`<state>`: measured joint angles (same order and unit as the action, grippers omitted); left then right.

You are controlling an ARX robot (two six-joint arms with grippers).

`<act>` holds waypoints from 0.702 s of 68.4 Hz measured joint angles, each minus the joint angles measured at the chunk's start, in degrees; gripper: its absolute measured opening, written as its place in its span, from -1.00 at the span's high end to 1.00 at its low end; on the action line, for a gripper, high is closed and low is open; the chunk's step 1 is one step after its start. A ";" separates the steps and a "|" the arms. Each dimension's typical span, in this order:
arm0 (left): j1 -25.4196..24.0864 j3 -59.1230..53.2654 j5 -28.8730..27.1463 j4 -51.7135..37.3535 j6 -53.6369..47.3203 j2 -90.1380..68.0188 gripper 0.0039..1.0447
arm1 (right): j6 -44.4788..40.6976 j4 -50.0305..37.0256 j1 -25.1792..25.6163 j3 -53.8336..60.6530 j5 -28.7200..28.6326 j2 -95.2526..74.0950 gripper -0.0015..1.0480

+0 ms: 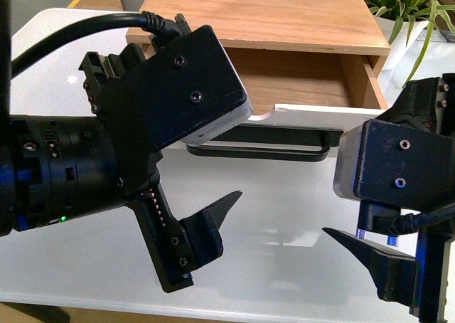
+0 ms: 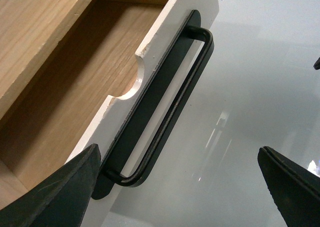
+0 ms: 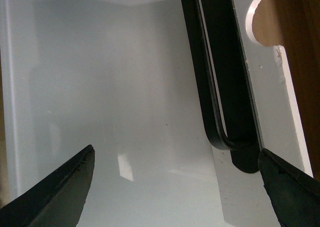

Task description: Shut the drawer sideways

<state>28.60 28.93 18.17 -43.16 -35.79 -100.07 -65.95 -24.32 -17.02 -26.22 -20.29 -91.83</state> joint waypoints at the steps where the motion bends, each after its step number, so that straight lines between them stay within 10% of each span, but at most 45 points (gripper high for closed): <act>1: 0.00 0.24 0.09 0.00 0.00 -0.44 -0.84 | -0.09 -0.02 -0.22 -0.31 -0.09 -0.42 -0.83; 48: -1.05 7.67 4.39 1.75 -0.68 -8.70 -0.84 | -1.38 -0.98 -1.81 -6.32 -0.28 -9.44 -0.83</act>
<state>27.55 36.60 22.57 -41.41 -36.47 -108.77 -67.33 -25.30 -18.83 -32.53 -20.58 -101.27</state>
